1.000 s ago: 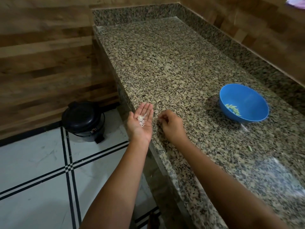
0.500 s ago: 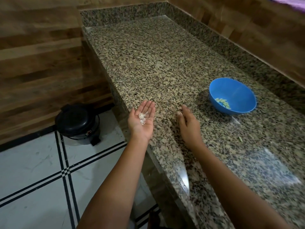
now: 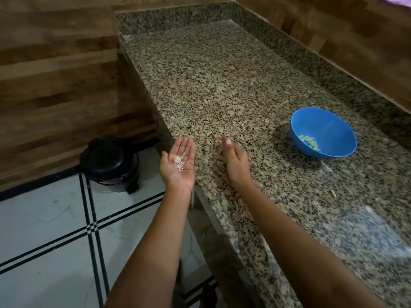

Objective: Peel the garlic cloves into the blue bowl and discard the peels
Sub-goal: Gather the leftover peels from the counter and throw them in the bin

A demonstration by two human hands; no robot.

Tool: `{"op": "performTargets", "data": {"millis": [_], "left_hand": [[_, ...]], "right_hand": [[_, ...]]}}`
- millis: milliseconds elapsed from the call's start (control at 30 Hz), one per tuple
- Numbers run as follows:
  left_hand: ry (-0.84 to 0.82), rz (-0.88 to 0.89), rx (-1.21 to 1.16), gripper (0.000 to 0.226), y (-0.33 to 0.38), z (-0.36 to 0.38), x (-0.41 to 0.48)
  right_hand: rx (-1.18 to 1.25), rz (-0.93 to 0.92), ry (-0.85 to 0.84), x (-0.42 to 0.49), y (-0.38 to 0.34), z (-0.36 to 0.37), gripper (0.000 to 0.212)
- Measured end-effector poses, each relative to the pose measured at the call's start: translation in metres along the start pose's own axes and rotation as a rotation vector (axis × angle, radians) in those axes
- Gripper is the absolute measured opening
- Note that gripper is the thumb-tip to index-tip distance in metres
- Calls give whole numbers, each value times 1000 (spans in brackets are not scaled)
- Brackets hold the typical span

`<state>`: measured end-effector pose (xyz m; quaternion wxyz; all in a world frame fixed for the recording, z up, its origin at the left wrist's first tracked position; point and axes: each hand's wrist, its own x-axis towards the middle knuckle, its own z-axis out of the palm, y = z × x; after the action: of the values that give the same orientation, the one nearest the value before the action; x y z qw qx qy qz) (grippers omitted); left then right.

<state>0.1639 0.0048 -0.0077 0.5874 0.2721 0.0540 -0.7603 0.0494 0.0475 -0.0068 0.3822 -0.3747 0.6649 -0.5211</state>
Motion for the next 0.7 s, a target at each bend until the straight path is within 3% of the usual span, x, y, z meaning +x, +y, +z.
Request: {"op": "performTargets", "data": {"millis": [200, 333, 500, 700], "left_hand": [[3, 5, -15, 54, 0, -3, 3], [-5, -6, -24, 54, 3, -3, 2], [0, -13, -52, 54, 1, -4, 2], [-6, -15, -46, 54, 2, -2, 1]], "right_hand": [[50, 2, -121, 9, -1, 34, 41], [73, -24, -60, 13, -2, 17, 37], [-313, -117, -189, -5, 5, -2, 46], [-41, -38, -195, -1, 2, 29, 45]]}}
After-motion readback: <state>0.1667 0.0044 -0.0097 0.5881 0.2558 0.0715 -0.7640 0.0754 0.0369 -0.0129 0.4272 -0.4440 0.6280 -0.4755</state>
